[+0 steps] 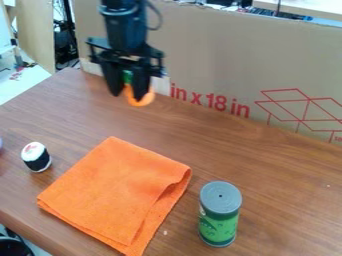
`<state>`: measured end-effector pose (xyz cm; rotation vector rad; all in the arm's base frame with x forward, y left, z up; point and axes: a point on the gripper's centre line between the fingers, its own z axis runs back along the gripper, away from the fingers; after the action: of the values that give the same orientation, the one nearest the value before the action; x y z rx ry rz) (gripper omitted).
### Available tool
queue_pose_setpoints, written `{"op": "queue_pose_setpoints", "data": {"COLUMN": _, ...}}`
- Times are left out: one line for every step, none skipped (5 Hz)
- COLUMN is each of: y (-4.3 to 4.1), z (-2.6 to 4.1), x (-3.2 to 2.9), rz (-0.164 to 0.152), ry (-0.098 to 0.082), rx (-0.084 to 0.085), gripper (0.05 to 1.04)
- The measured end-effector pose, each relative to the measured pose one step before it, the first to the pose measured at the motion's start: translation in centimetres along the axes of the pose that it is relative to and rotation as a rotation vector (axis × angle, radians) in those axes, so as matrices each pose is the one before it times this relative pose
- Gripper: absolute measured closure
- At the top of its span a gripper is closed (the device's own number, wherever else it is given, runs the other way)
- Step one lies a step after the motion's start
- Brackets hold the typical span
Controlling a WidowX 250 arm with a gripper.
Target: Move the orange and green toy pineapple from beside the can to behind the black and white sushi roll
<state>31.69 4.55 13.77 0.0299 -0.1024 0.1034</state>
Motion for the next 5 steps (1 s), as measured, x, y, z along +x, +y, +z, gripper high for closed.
{"op": "queue_pose_setpoints", "data": {"y": 5.077, "z": -0.894, "x": -0.024, "rz": 0.0832, "ry": 0.0707, "rx": 0.082, "gripper": 0.538}}
{"op": "queue_pose_setpoints", "data": {"y": 4.421, "z": -2.461, "x": -0.078, "rz": 0.0538, "ry": 0.0885, "rx": 0.0185, "gripper": 0.538}}
{"op": "queue_pose_setpoints", "data": {"y": 3.2, "z": -2.089, "x": 0.051, "rz": 0.0605, "ry": 0.0567, "rx": -0.013, "gripper": 0.538}}
{"op": "queue_pose_setpoints", "data": {"y": 0.348, "z": -1.916, "x": 0.885, "rz": 0.003, "ry": 0.0541, "rx": -0.0094, "gripper": 0.538}}
{"op": "queue_pose_setpoints", "data": {"y": -0.361, "z": -1.991, "x": 0.359, "rz": -0.0111, "ry": 0.0497, "rx": -0.0188, "gripper": 0.538}}
